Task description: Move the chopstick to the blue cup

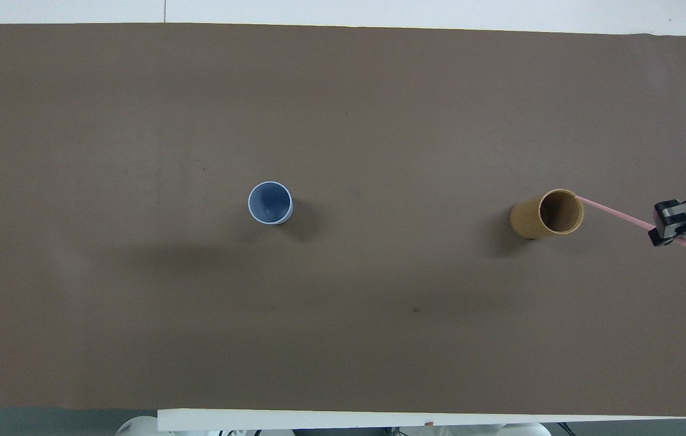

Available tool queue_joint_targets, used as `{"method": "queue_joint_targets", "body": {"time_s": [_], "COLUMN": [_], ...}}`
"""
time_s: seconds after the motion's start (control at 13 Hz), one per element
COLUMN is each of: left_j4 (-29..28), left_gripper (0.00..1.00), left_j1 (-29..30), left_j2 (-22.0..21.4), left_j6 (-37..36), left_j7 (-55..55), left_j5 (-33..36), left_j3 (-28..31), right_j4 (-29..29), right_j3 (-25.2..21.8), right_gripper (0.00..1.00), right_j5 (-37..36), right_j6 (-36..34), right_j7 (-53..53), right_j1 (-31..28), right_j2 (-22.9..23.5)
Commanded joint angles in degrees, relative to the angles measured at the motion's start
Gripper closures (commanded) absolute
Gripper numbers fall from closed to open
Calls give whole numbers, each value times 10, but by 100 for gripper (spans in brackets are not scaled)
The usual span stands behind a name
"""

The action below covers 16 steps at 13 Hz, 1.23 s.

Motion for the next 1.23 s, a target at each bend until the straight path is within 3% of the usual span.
{"method": "queue_joint_targets", "body": {"time_s": [0.0,0.15,0.46,0.77,0.92,1.15], "left_j4": [-1,0,-1,-1,-1,-1], "left_gripper": [0,0,0,0,0,0], "left_j1": [-4,-4,-4,-4,-4,-4], "left_j2": [-1,-1,-1,-1,-1,-1], "left_j6": [-8,-8,-8,-9,-9,-9], "left_j7": [-2,-2,-2,-2,-2,-2], "left_j5": [7,7,7,7,7,7], "left_j3": [2,2,2,2,2,2], "right_j4": [98,90,9,-2,2,-5], "right_j3": [9,9,12,12,12,12], "right_gripper": [100,100,100,100,100,100], "right_j5": [17,136,207,211,207,205], "right_j6": [-57,-13,125,295,322,325], "right_j7": [-7,2,88,202,229,230], "right_j1": [63,96,222,321,355,364], "right_j2": [39,44,31,102,135,143]}}
